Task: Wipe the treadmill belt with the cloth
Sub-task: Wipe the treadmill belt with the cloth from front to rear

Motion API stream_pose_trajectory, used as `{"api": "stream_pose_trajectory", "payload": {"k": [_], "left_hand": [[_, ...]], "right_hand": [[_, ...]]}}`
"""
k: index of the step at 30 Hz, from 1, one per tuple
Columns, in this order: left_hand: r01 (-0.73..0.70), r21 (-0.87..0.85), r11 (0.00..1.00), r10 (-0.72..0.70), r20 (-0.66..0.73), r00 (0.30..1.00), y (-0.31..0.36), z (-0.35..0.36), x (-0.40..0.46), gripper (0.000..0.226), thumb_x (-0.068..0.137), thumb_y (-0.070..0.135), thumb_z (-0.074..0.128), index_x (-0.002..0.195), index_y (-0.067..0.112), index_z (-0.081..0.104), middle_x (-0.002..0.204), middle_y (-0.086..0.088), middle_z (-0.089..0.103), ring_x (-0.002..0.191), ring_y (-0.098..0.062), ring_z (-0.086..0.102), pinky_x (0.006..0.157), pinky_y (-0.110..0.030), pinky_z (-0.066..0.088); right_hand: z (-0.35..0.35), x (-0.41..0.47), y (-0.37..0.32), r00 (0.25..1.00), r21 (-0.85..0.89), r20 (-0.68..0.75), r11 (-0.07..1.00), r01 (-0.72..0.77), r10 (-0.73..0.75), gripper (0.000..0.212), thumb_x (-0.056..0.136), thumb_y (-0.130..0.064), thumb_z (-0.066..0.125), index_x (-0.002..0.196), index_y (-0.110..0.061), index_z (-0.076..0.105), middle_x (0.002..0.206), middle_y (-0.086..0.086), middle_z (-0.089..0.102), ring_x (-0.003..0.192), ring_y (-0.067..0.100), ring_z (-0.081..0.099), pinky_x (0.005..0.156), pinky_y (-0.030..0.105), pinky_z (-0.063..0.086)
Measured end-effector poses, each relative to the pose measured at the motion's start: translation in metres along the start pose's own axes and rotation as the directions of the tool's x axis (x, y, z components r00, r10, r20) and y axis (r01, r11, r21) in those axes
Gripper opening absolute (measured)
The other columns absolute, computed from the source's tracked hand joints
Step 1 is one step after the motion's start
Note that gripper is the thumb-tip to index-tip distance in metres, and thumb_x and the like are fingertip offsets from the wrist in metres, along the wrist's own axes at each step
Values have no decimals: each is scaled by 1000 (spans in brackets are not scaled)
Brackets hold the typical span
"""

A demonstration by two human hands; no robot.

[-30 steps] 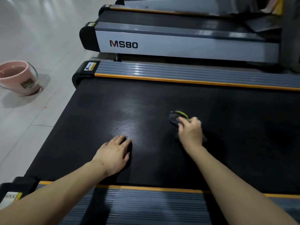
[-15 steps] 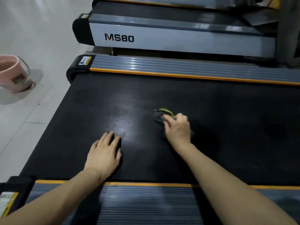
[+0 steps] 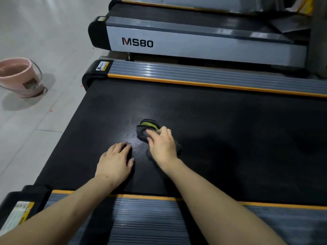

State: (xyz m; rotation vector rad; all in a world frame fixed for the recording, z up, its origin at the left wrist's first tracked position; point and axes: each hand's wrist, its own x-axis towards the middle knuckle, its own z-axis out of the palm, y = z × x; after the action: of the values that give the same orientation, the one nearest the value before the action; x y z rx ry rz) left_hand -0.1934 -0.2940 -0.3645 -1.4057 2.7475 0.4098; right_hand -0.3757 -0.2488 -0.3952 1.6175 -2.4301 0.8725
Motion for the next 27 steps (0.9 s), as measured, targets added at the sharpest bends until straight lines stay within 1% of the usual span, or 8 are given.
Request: {"api": "stream_pose_trajectory", "payload": {"k": [2, 6, 10, 15, 17, 20, 24, 27], "left_hand": [[-37, 19, 999, 37, 13, 999, -7, 3, 1, 54, 98, 46, 51, 148, 24, 47, 156, 1, 42, 147, -24, 33, 115, -43, 35], [-50, 15, 999, 49, 33, 998, -7, 7, -2, 58, 100, 47, 47, 153, 24, 40, 162, 0, 34, 152, -25, 25, 120, -42, 28], [-37, 13, 999, 37, 57, 998, -4, 7, -1, 57, 102, 45, 43, 155, 25, 34, 165, 0, 26, 155, -25, 17, 123, -42, 22], [-27, -40, 999, 30, 77, 997, -7, 4, 2, 60, 101, 40, 47, 156, 22, 30, 166, -2, 25, 155, -25, 16, 124, -42, 19], [-47, -18, 999, 48, 81, 996, -12, 8, -1, 62, 101, 39, 45, 157, 20, 26, 167, -2, 21, 156, -24, 14, 125, -41, 18], [-61, 4, 998, 60, 83, 995, -14, 11, -4, 58, 103, 40, 42, 156, 22, 28, 168, 0, 16, 156, -23, 9, 125, -41, 16], [-63, 3, 998, 63, 80, 995, -5, 11, -8, 56, 102, 35, 42, 155, 24, 29, 169, -1, 14, 156, -26, 7, 125, -44, 15], [-68, 25, 997, 66, 80, 995, -1, 10, -13, 55, 101, 34, 42, 154, 25, 30, 168, -2, 15, 156, -28, 7, 125, -45, 16]], "right_hand": [[-21, -3, 49, 998, -80, -56, 997, -6, 1, 23, 83, -24, 71, 106, -27, 72, 93, 11, 53, 85, 33, 51, 72, 38, 49], [-74, -24, 138, 913, -166, -207, 908, -386, 351, 25, 85, -20, 69, 110, -22, 72, 97, 17, 53, 91, 41, 51, 79, 44, 50], [-52, -17, 105, 806, -156, -276, 803, -575, 524, 27, 86, -21, 67, 112, -20, 69, 97, 17, 52, 91, 38, 48, 79, 42, 43], [8, -10, -23, 981, -100, -55, 977, -190, 185, 58, 83, -27, 70, 137, -24, 49, 100, 11, 54, 93, 30, 50, 80, 40, 46], [5, -10, -24, 996, -35, 2, 996, -85, 85, 62, 84, -28, 69, 140, -24, 44, 101, 10, 55, 95, 29, 50, 83, 40, 47], [-25, -18, 36, 1000, -123, 17, 992, -20, 22, 52, 83, -26, 69, 133, -22, 57, 94, 12, 55, 86, 34, 53, 74, 43, 53], [-85, -44, 133, 917, -195, -131, 897, -396, 376, 45, 88, -27, 67, 132, -19, 61, 99, 18, 53, 93, 40, 51, 80, 44, 47], [-88, -52, 128, 813, -223, -208, 783, -581, 544, 44, 92, -28, 64, 133, -15, 55, 106, 18, 48, 98, 37, 45, 84, 43, 43]]}}
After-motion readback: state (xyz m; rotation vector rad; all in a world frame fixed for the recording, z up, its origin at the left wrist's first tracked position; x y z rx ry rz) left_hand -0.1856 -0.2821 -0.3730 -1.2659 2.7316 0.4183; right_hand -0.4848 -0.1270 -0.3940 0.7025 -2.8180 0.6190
